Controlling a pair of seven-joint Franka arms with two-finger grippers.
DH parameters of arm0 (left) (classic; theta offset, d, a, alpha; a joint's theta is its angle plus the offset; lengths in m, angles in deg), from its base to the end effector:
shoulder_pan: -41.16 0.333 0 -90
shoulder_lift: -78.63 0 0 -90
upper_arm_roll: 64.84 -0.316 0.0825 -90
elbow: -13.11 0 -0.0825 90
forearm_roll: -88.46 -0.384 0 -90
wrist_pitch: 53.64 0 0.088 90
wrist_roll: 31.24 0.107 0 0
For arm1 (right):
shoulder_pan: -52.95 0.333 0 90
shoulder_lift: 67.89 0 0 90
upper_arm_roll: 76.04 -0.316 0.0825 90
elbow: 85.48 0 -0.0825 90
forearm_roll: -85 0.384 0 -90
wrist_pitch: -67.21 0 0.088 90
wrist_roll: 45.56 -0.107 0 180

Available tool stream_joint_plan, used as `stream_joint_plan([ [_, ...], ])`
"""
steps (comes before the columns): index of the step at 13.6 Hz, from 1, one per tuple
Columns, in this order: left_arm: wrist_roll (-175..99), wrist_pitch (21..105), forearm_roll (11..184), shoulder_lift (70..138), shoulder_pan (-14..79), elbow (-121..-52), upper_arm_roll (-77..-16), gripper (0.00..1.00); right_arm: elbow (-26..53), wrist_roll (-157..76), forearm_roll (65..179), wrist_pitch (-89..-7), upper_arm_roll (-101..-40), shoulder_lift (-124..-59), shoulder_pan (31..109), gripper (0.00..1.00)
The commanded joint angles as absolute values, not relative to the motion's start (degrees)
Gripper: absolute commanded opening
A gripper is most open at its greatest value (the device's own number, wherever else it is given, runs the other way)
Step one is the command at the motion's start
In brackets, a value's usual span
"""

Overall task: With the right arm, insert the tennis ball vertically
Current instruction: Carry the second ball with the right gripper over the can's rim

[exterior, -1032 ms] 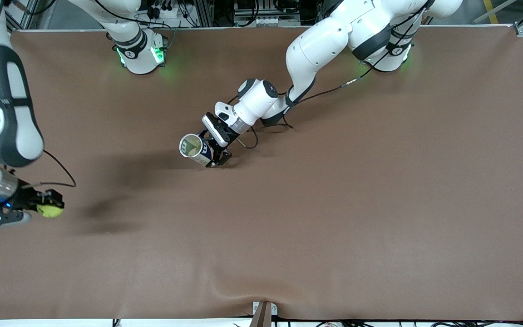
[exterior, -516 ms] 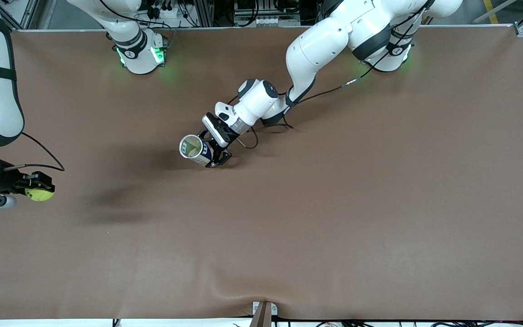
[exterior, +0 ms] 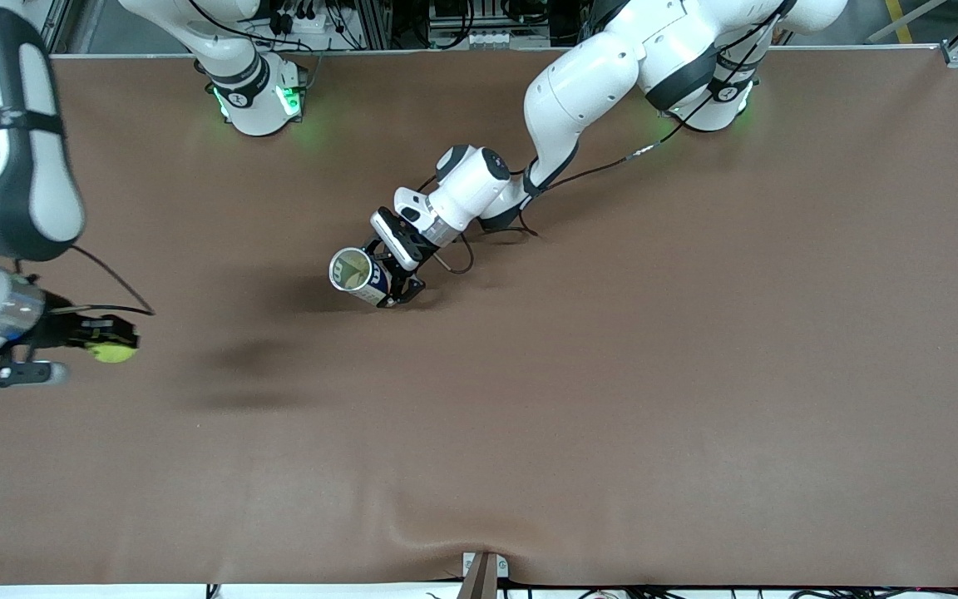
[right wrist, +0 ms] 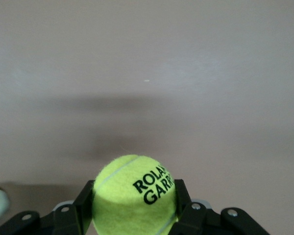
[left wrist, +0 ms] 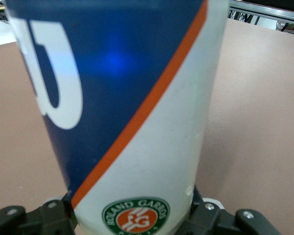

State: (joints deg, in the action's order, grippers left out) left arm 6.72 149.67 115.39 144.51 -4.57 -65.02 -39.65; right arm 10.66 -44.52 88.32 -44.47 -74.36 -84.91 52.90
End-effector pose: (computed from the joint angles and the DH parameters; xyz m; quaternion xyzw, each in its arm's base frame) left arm 0.4003 -0.6315 0.1579 0.7903 -0.3771 0.4042 0.2642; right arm 0.6420 -0.0139 0.4267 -0.9995 0.0165 0.0123 0.0228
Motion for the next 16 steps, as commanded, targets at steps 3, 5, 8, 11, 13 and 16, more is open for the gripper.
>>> stream_joint_plan([
  [3,5.51,149.74,116.23,144.73,-4.81,-64.06,-39.97,0.82,11.64,-67.14,88.96,-36.6,-75.32,-79.5,62.87,0.16],
  [5,5.24,149.74,116.23,144.55,-4.81,-64.15,-39.97,0.82,11.81,-74.79,88.96,-34.75,-79.8,-78.79,63.15,0.16],
  [8,4.88,149.65,116.23,144.72,-4.72,-64.24,-39.97,0.82,12.16,-84.38,88.96,-34.56,-85.51,-78.96,63.32,0.14],
  [11,4.27,149.66,116.14,144.73,-5.07,-64.24,-39.97,0.82,12.43,-91.34,88.96,-37.19,-89.13,-79.66,64.11,0.14],
  [13,3.74,149.65,116.14,144.73,-5.25,-64.15,-40.23,0.83,14.61,-93.11,88.96,-40.61,-89.31,-80.1,65.08,0.14],
  [16,3.57,149.65,116.14,144.73,-5.42,-64.24,-40.85,0.83,18.31,-95.48,88.87,-45.37,-90.37,-80.11,65.96,0.14],
])
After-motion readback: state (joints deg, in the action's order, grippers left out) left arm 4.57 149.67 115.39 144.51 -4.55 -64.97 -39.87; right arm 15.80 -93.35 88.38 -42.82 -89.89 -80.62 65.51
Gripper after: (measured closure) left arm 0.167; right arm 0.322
